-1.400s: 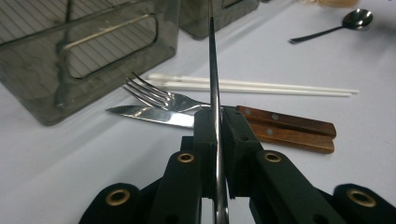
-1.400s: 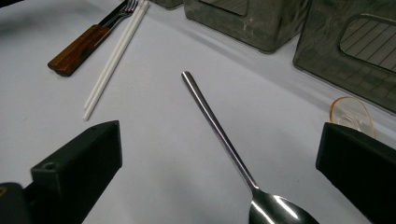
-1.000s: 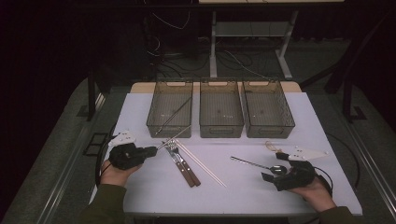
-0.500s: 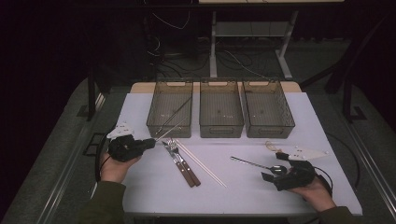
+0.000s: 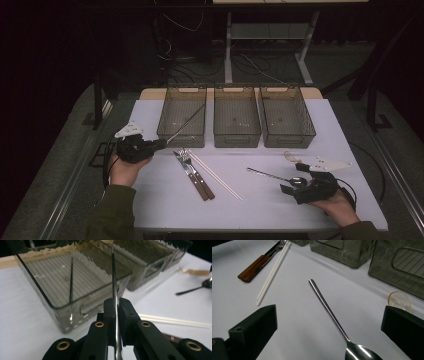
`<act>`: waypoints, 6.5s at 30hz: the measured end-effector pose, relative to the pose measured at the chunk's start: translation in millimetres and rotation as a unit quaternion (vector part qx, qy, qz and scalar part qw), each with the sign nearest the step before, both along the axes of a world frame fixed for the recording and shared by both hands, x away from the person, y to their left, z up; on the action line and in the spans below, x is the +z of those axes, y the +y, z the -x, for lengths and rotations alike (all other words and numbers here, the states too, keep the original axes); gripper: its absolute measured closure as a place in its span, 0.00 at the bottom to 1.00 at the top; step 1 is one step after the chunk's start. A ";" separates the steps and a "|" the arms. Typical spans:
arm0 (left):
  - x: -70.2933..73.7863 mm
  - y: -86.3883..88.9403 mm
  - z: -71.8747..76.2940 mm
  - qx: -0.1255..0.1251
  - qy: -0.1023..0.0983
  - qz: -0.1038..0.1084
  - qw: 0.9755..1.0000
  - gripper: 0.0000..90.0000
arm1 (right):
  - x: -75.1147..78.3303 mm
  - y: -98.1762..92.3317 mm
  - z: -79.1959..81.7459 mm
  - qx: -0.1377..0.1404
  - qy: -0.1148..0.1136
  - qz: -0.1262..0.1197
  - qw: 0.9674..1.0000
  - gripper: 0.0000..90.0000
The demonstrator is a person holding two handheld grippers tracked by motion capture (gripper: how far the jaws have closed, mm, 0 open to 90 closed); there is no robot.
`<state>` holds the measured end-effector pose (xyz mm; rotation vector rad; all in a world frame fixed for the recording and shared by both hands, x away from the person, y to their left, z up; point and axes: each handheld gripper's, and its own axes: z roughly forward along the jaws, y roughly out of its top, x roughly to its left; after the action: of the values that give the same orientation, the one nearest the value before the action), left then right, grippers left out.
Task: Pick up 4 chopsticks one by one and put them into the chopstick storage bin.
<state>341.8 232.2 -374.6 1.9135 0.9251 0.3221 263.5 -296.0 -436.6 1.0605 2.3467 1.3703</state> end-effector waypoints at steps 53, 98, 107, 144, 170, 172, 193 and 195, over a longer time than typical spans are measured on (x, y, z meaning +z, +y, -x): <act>3.5 -53.2 -119.6 0.103 0.076 -0.087 0.988 0.94 | 1.4 -2.7 1.0 -0.002 0.000 -0.009 1.000 0.01; 5.4 -62.6 -113.1 0.057 0.068 -0.095 0.992 0.52 | 1.5 -1.9 1.4 0.000 -0.001 -0.008 1.000 0.01; 16.3 -66.1 -88.3 0.015 0.037 -0.073 0.997 0.38 | 1.5 -1.9 1.5 0.000 -0.001 -0.008 1.000 0.01; -5.4 -69.2 20.2 -0.040 -0.015 -0.046 0.998 0.16 | 2.0 -2.7 2.5 -0.004 0.000 -0.009 1.000 0.01; -40.9 -71.2 32.6 -0.056 0.026 -0.078 0.995 0.98 | 2.7 -1.4 3.3 -0.001 -0.004 -0.005 1.000 0.01; -42.8 -75.8 33.0 -0.066 0.032 -0.080 0.994 0.99 | 2.6 -1.6 3.2 -0.001 -0.004 -0.006 1.000 0.01; -63.9 -140.0 40.7 -0.161 0.054 -0.115 0.979 0.99 | 2.2 -1.7 2.5 -0.002 -0.002 -0.005 1.000 0.01; -65.6 -144.4 41.3 -0.170 0.057 -0.122 0.976 0.99 | 2.1 -1.6 2.4 -0.003 -0.002 -0.005 1.000 0.01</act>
<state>300.5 87.8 -440.1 2.2933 0.6345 0.1270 261.2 -297.6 -434.5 1.0640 2.3346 1.3829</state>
